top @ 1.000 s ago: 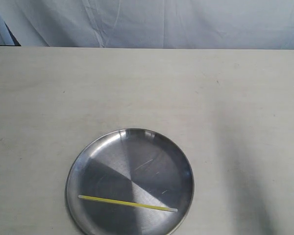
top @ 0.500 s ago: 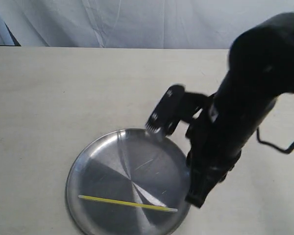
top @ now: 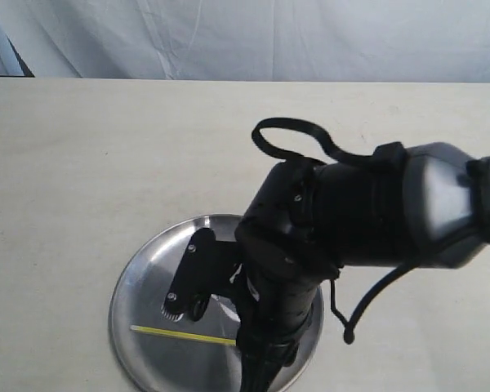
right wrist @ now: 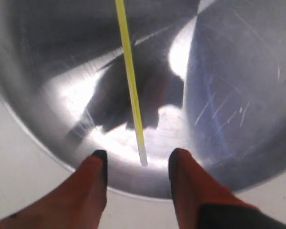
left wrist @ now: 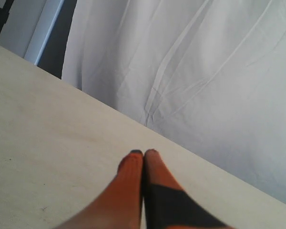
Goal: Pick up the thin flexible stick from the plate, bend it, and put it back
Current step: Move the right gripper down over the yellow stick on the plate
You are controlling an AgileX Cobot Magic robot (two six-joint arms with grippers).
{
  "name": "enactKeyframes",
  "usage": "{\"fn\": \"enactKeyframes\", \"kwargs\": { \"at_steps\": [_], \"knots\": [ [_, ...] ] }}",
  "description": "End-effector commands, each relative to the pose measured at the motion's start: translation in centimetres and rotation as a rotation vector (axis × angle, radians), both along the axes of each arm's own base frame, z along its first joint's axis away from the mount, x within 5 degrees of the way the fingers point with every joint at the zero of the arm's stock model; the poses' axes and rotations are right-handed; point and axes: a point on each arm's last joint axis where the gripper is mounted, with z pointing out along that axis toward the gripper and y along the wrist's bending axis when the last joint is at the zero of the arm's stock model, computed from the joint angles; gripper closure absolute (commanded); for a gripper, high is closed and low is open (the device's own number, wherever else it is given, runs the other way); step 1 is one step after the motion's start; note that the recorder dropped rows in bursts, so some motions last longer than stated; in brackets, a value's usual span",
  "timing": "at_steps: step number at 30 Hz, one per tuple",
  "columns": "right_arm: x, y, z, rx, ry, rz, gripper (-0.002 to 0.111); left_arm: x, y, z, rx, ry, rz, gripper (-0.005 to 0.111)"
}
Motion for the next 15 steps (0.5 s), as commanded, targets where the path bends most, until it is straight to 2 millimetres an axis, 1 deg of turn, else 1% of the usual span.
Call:
{"fn": "enactKeyframes", "kwargs": {
  "at_steps": [1, 5, 8, 15],
  "knots": [
    [0.6, 0.5, -1.0, -0.004, -0.031, -0.031, 0.066, -0.1, 0.0, 0.0, 0.006, -0.016, 0.000, 0.107],
    [1.0, 0.3, -2.4, -0.064, -0.049, -0.053, 0.066, -0.1, 0.0, 0.0, 0.006, -0.016, 0.000, 0.107],
    [1.1, 0.4, -2.9, -0.077, -0.040, -0.064, 0.066, -0.1, 0.0, 0.0, 0.006, -0.016, 0.000, 0.107],
    [1.0, 0.4, -2.9, -0.064, -0.030, -0.101, 0.066, -0.1, 0.0, 0.0, 0.008, -0.015, 0.000, 0.107]
  ]
}}
